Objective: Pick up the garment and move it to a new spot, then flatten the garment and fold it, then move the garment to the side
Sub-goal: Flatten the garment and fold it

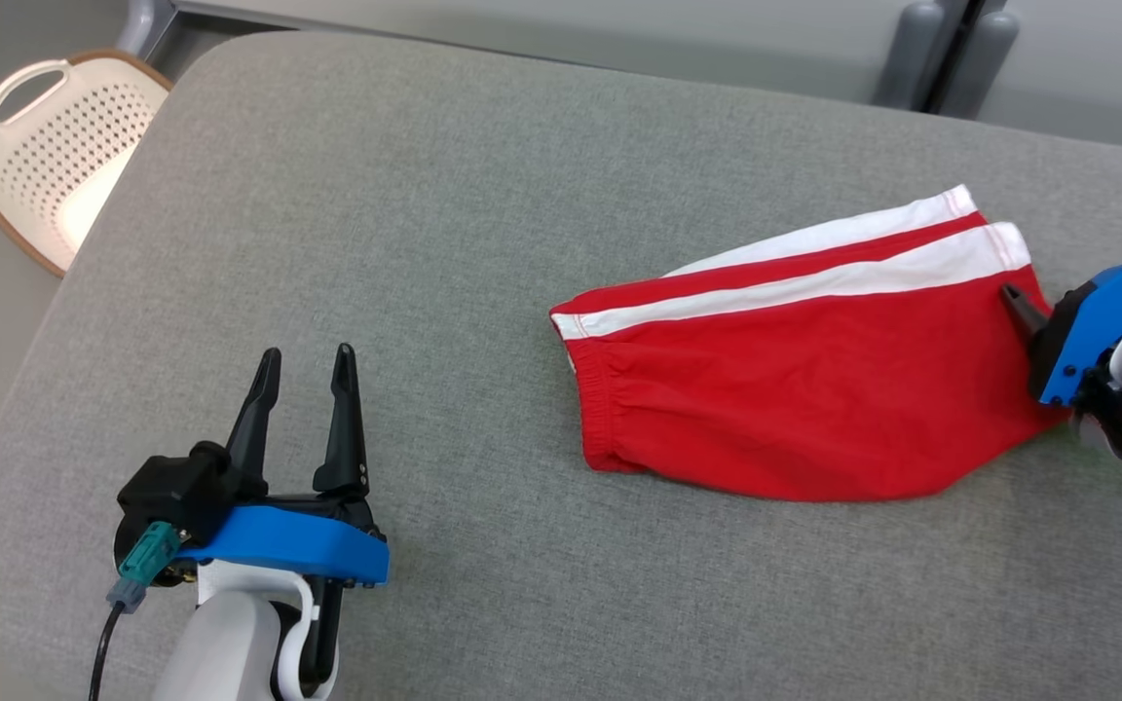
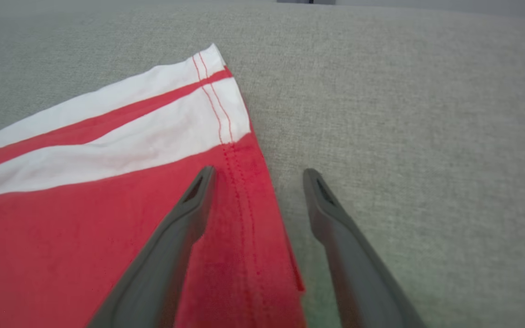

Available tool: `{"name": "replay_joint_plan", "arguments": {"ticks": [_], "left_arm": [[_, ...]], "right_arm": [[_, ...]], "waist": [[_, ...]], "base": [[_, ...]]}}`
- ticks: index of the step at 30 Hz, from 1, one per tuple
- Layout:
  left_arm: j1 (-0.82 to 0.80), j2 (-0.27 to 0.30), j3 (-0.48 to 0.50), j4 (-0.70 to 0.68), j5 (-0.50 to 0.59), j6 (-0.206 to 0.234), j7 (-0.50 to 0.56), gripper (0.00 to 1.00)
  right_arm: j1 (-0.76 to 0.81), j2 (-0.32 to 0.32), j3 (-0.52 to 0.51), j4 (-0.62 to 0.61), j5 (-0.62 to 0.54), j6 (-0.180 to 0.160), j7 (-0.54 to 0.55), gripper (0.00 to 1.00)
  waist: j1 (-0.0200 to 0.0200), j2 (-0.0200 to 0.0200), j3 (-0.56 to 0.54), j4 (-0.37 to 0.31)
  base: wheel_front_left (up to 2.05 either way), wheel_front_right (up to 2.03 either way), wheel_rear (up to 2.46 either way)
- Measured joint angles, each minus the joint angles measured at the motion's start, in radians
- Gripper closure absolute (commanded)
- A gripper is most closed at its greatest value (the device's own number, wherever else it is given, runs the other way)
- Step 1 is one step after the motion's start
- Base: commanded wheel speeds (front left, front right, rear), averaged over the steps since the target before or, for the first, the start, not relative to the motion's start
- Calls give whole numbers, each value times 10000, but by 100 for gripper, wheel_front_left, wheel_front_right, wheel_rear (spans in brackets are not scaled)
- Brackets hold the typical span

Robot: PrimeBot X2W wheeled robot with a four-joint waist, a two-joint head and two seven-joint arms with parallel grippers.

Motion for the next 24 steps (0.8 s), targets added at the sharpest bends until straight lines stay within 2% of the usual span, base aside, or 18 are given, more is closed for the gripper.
{"name": "replay_joint_plan", "arguments": {"ticks": [6,7,9,10,16,24], "left_arm": [[31,-242,234,-77,263,-249,0,0],[38,-265,293,-77,280,-257,0,0],[54,-316,397,-65,345,-293,0,0],[76,-341,443,-59,351,-316,0,0],[291,-391,742,46,453,-385,0,0],[709,-345,1003,40,598,-435,0,0]], "right_arm": [[-359,27,-219,464,-224,-2,0,0],[-409,81,-169,474,-307,-8,100,9],[-469,157,-82,470,-366,-19,207,95],[-471,201,-42,439,-368,-25,226,100],[-41,548,67,-207,-132,-12,-128,100],[963,272,-245,-976,153,0,-1246,100]], "waist": [[1,0,359,264],[1,0,407,287],[1,0,459,298],[1,0,463,282],[1,0,320,10],[1,0,-177,-668]], "base": [[0,0,0],[0,0,0],[0,0,0],[0,0,0],[0,0,0],[0,0,0]]}}
